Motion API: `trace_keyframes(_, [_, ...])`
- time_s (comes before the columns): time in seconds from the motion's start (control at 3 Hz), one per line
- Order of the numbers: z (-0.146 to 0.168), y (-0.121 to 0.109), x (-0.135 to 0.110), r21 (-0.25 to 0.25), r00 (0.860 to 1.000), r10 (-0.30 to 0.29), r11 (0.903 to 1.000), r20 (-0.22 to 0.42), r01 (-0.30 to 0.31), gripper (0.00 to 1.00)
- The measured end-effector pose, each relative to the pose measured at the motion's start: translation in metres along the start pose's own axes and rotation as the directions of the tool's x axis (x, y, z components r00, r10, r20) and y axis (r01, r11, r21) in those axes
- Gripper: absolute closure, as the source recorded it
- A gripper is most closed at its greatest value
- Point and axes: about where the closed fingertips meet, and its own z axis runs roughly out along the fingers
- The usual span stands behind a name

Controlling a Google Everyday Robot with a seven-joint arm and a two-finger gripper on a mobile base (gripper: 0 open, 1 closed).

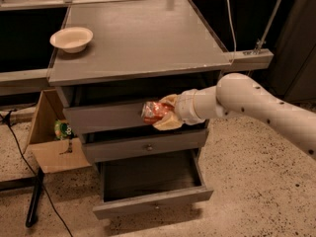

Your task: Place coke can into bottom drawer

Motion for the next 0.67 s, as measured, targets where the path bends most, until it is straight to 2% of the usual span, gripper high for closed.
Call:
trace_keyframes(0.33, [0.028,0.015,0.025,-0.028,1.0,-0.014,0.9995,-0.013,0.014,1.0])
trace_keyframes(0.67, [0.056,0.029,0.054,-0.051,0.998,-0.024,0.9985,-0.06,0.021,1.0])
